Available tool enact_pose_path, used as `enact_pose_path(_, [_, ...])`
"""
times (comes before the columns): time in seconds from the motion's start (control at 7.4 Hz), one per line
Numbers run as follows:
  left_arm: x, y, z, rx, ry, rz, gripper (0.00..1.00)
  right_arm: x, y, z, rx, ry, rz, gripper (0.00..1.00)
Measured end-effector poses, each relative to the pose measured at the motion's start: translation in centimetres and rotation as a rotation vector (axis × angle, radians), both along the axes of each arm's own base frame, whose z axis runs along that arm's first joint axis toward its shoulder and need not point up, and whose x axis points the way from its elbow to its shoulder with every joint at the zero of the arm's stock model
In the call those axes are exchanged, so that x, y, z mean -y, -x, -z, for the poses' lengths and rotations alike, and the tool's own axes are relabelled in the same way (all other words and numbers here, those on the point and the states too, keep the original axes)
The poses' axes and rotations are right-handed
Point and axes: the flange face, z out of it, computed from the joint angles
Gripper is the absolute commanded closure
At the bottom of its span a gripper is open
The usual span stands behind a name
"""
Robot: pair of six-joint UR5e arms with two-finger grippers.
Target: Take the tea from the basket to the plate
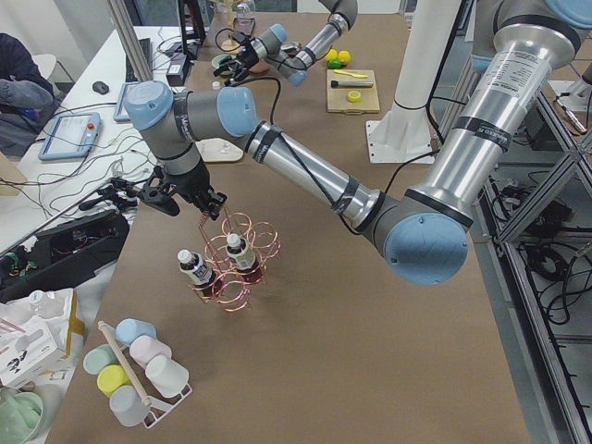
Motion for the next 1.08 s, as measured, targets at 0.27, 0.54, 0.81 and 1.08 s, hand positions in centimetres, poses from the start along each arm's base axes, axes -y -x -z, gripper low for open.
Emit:
enact_pose_path(0.27, [0.9,0.9,-0.9,-0.003,-0.026,-0.023,1.00,-1.0,-6.1,3.1,-0.054,0.015,0.061,0.00])
enact_pose_path(0.54, [2.0,1.5,-1.0,0.035,-0.087,-0.024,1.00,-2.8,-13.2,2.7,-0.130,0.105,0.051,0.00])
enact_pose_path(0.81, [3.2,1.9,-1.4,0.065,-0.047,0.036,1.00,-6.5,-19.2,-2.6,-0.183,0.241,0.015,0.00])
enact_pose_path(1.08, [3.9,1.6,-1.9,0.077,0.073,0.164,1.00,-12.9,-25.3,-9.1,-0.173,0.414,0.034,0.00])
